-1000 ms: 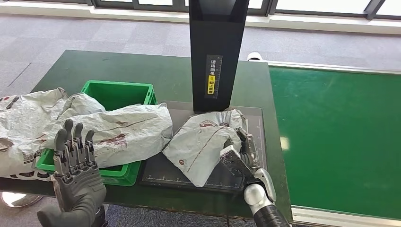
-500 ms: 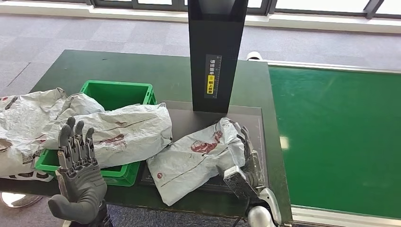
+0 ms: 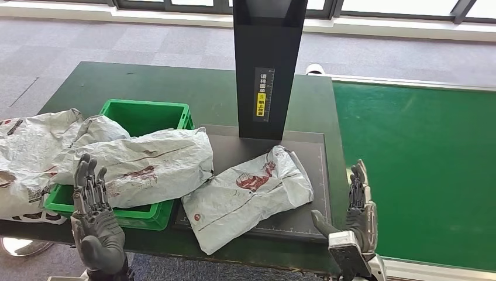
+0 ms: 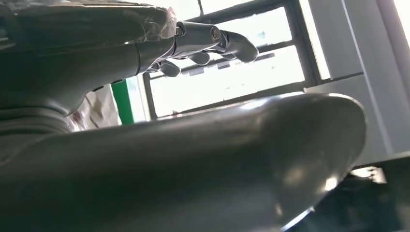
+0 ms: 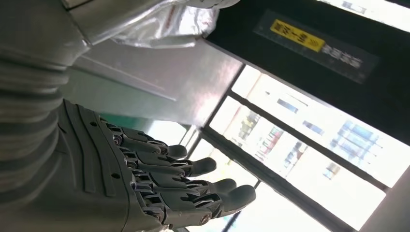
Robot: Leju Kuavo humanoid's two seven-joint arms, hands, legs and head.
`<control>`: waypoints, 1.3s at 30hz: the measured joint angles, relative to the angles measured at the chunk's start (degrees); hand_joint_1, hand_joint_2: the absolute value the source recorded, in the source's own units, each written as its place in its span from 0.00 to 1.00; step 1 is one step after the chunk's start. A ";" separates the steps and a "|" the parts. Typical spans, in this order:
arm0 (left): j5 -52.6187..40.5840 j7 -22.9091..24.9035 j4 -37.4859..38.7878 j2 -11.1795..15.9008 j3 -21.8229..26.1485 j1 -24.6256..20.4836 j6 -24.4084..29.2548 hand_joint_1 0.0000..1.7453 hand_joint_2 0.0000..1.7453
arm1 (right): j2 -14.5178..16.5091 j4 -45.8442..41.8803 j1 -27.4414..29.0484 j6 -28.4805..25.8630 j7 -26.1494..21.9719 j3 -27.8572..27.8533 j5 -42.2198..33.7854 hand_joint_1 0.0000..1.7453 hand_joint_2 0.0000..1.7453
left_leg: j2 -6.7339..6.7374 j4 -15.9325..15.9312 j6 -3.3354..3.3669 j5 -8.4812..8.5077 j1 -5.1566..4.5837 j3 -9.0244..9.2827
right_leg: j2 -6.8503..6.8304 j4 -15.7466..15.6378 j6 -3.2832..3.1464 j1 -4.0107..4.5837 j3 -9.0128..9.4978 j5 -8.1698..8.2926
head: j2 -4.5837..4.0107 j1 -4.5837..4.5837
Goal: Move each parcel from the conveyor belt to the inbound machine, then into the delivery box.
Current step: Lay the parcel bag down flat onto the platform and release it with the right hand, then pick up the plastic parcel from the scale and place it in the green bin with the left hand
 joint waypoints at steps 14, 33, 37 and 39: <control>-27.93 6.84 15.98 0.48 -6.11 -6.39 2.36 0.00 1.00 | -9.01 -13.28 4.31 -9.25 -1.77 9.23 -12.02 0.00 1.00 | 0.04 0.01 0.02 0.01 -0.05 0.04 | 0.04 0.01 0.02 -0.05 0.04 0.02 | 0.00 0.01; -48.20 19.65 47.90 -0.12 -10.25 -22.58 -0.43 0.00 1.00 | -12.32 -16.65 2.86 -12.48 -1.79 14.68 -8.81 0.00 1.00 | 0.03 0.01 0.04 0.06 -0.08 0.03 | 0.04 0.02 0.04 -0.08 0.04 0.09 | 0.00 0.01; -47.79 19.43 55.26 -0.90 -10.62 -27.18 -1.11 0.00 1.00 | -12.34 -16.98 2.27 -12.41 -1.77 15.07 -8.45 0.00 1.00 | 0.02 0.02 0.03 0.07 -0.08 0.03 | 0.03 0.03 0.04 -0.08 0.03 0.10 | 0.00 0.01; -47.12 18.96 59.93 -1.57 -11.05 -30.47 -1.62 0.25 1.00 | -12.19 -17.26 1.80 -12.12 -1.77 15.13 -7.80 0.00 1.00 | -0.01 0.02 0.04 0.08 -0.08 0.03 | 0.00 0.03 0.04 -0.08 0.05 0.10 | 0.00 0.01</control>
